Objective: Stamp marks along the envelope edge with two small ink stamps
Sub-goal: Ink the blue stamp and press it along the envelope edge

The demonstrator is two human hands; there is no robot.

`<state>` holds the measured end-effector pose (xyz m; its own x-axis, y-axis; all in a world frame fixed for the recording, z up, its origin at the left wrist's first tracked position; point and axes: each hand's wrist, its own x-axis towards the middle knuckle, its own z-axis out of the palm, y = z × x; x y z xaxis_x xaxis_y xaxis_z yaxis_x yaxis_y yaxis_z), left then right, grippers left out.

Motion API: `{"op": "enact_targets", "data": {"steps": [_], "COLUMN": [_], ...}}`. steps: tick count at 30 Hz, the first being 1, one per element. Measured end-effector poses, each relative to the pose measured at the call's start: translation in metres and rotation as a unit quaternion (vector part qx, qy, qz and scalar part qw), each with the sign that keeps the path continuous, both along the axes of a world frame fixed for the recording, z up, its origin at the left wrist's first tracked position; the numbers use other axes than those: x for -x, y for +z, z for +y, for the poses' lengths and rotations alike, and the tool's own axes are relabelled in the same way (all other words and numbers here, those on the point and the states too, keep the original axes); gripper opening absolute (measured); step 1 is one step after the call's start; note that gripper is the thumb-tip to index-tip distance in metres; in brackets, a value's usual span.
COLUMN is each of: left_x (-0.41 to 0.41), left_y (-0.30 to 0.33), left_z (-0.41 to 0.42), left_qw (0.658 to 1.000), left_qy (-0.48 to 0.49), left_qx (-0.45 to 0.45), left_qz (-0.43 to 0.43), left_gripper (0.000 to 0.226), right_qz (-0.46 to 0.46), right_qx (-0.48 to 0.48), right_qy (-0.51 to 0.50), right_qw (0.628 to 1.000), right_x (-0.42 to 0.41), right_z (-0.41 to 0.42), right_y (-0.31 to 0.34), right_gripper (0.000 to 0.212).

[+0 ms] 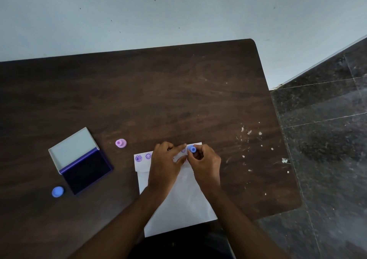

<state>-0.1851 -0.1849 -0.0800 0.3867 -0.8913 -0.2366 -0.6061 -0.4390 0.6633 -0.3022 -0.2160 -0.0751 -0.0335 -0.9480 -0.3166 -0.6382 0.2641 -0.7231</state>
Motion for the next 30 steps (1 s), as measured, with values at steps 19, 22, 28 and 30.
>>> {"op": "enact_targets", "data": {"steps": [19, 22, 28, 30], "left_x": [0.0, 0.0, 0.001, 0.0], "left_y": [-0.006, -0.005, -0.005, -0.006], "left_z": [-0.003, -0.002, -0.004, -0.003], "left_qw": [0.999, 1.0, 0.999, 0.999], "left_qy": [0.025, 0.023, 0.03, 0.029], "left_qx": [-0.028, -0.021, -0.033, -0.041], "left_qz": [0.005, 0.003, 0.006, 0.007], "left_gripper": [0.033, 0.031, 0.031, 0.031], "right_qz": [0.045, 0.045, 0.045, 0.044], "right_qx": [-0.059, -0.057, -0.066, -0.068], "right_qy": [0.061, 0.07, 0.074, 0.072], "right_qw": [0.995, 0.995, 0.994, 0.994], "right_x": [-0.006, -0.006, -0.006, -0.007], "right_z": [-0.016, -0.016, -0.016, -0.018], "right_y": [0.001, 0.0, 0.003, 0.005], "right_gripper": [0.018, 0.019, 0.018, 0.018]}}
